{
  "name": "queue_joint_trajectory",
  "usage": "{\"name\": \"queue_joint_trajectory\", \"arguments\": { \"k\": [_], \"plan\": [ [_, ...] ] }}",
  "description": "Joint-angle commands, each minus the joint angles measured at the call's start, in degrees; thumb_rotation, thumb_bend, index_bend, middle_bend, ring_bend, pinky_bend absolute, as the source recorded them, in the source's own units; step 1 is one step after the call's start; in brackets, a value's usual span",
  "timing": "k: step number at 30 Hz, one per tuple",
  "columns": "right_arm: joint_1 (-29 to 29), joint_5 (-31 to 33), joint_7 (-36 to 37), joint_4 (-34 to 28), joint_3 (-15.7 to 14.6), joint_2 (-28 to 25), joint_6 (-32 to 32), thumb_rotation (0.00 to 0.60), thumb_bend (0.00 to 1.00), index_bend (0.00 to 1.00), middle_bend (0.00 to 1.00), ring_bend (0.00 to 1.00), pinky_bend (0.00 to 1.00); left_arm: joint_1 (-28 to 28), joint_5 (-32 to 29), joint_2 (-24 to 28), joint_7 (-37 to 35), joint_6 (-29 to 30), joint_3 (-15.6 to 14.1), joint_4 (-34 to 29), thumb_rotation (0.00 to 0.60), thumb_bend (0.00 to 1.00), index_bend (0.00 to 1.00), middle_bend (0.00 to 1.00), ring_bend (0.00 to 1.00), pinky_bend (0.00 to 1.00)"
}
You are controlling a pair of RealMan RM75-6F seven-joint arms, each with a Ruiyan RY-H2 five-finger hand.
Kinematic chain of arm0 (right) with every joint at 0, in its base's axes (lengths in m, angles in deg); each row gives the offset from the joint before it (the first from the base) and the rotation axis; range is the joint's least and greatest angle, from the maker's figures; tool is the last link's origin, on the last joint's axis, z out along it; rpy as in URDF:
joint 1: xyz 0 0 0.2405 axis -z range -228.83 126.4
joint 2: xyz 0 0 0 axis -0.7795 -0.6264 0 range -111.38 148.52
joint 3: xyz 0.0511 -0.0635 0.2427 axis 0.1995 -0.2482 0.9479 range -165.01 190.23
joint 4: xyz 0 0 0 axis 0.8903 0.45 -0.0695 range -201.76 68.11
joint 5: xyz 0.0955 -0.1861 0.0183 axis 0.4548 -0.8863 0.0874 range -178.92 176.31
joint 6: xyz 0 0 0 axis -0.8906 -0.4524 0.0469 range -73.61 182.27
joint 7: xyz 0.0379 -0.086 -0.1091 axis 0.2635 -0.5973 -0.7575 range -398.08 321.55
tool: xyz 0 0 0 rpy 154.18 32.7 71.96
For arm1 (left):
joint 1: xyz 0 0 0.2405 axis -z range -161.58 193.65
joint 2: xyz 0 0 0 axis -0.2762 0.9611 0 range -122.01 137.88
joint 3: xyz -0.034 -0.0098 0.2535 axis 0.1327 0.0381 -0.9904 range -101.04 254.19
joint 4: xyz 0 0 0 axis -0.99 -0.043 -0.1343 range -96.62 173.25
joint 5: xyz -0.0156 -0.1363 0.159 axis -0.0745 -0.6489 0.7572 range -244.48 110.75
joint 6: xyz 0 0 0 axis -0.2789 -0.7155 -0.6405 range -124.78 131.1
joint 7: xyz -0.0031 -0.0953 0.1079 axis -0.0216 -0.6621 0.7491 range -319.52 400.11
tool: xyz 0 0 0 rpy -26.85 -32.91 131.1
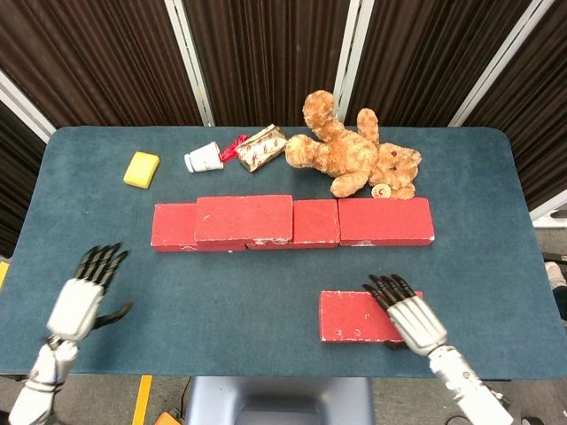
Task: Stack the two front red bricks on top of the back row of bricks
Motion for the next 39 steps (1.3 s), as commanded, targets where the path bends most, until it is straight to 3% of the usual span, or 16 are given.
{"name": "queue_joint_trajectory", "arguments": {
  "k": [1, 11, 24, 26, 29, 30, 33, 35, 39],
  "plan": [
    [-1.4, 3.3, -4.2, -2.8, 0.6, 2.6, 2.6, 0.6, 0.1, 0.0, 0.0, 0.0, 0.0, -2.1, 1.2, 0.1, -2.1, 2.0, -0.2, 1.8, 0.6, 0.23, 0.0, 0.0, 0.0, 0.01],
    [-3.2, 11.8, -9.7, 0.0, 2.2, 8.1, 5.5, 0.6, 0.1, 0.0, 0.0, 0.0, 0.0, -2.5, 1.4, 1.6, -5.9, -3.3, 1.6, 1.1, 0.6, 0.23, 0.0, 0.0, 0.0, 0.01],
    [-5.3, 18.4, -10.9, 3.0, 2.4, 9.3, 7.9, 0.6, 0.1, 0.0, 0.01, 0.0, 0.01, -3.0, 0.2, 2.0, -4.5, -9.1, 3.7, 0.2, 0.6, 0.23, 0.0, 0.0, 0.0, 0.01],
    [-5.4, 18.7, -10.5, 3.1, 2.3, 9.5, 7.8, 0.6, 0.11, 0.07, 0.13, 0.04, 0.03, -3.1, 0.0, 2.1, -4.4, -9.9, 3.9, -0.1, 0.6, 0.23, 0.0, 0.0, 0.0, 0.01],
    [-5.1, 18.3, -10.2, 2.9, 2.7, 10.2, 5.6, 0.6, 0.13, 0.32, 0.34, 0.2, 0.13, -3.2, -0.6, 2.3, -3.8, -11.4, 4.2, -0.8, 0.6, 0.23, 0.0, 0.0, 0.0, 0.04],
    [-4.9, 18.0, -10.2, 2.9, 2.7, 10.5, 4.8, 0.6, 0.13, 0.44, 0.42, 0.3, 0.23, -3.2, -0.7, 2.3, -3.6, -11.7, 4.3, -0.9, 0.6, 0.23, 0.0, 0.0, 0.0, 0.04],
    [-4.9, 17.1, -10.0, 2.6, 2.9, 10.3, 3.5, 0.6, 0.14, 0.6, 0.54, 0.47, 0.47, -3.3, -0.6, 2.3, -3.3, -12.3, 4.6, -0.9, 0.6, 0.23, 0.0, 0.0, 0.0, 0.04],
    [-5.4, 16.5, -10.2, 2.3, 3.3, 9.6, 3.2, 0.6, 0.14, 0.63, 0.57, 0.51, 0.55, -3.5, -0.5, 2.3, -3.0, -12.5, 4.8, -1.0, 0.6, 0.23, 0.0, 0.0, 0.0, 0.04],
    [-6.5, 14.2, -9.5, 1.3, 5.0, 7.4, 1.6, 0.6, 0.14, 0.64, 0.57, 0.52, 0.57, -3.9, -0.3, 2.3, -2.2, -12.5, 5.2, -1.1, 0.6, 0.23, 0.0, 0.0, 0.0, 0.04]
  ]
}}
